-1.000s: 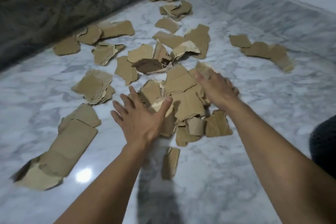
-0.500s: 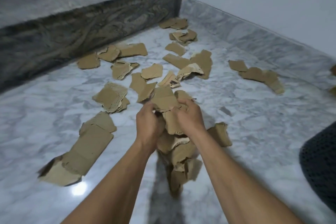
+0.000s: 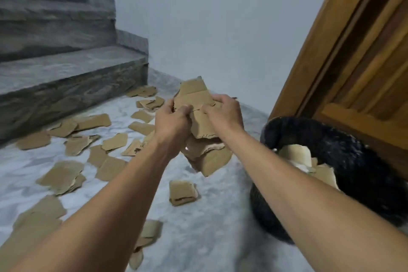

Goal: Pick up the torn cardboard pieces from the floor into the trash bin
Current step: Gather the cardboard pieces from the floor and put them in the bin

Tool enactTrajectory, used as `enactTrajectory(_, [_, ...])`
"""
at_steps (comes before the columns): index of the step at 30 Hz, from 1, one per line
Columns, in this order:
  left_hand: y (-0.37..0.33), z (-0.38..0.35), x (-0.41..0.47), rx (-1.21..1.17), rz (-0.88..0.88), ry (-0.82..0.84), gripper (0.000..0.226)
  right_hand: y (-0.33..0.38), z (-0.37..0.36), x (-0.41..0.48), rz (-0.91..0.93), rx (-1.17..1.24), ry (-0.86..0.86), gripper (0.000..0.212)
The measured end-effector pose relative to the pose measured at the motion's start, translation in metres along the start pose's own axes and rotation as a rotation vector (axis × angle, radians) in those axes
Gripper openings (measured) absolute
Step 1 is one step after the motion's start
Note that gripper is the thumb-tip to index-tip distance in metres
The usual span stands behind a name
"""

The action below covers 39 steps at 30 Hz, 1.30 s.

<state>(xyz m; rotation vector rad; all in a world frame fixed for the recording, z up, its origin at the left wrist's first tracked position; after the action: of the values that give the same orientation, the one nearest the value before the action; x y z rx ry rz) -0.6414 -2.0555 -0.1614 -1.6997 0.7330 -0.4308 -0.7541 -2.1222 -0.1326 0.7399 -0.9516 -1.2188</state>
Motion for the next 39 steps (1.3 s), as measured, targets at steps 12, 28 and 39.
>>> enactTrajectory(12, [0.006,-0.230,-0.102,0.126,0.032,0.369,0.027,-0.055,0.240,0.041,-0.117,0.007,-0.392,0.009])
enactTrajectory(28, [0.025,-0.092,-0.088,0.720,-0.621,0.096,0.038,-0.052,0.173,0.011,0.041,-0.388,-0.226,0.042])
enactTrajectory(39, [0.122,0.234,-0.049,1.396,-0.187,-0.286,0.077,-0.117,-0.071,-0.101,0.113,-0.598,0.621,0.103])
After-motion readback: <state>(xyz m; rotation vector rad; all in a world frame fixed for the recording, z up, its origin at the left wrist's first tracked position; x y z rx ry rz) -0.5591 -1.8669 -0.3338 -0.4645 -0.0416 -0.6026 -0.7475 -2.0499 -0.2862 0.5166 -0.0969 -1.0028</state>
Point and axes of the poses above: each hand's wrist, its own x-axis towards the middle knuckle, its own z-axis out of the back of the hand, y = z × x, the point moved 3 cm from there along x, towards the middle knuckle, and after that the axes turned 8 degrees about -y, right-handed, at the moved point
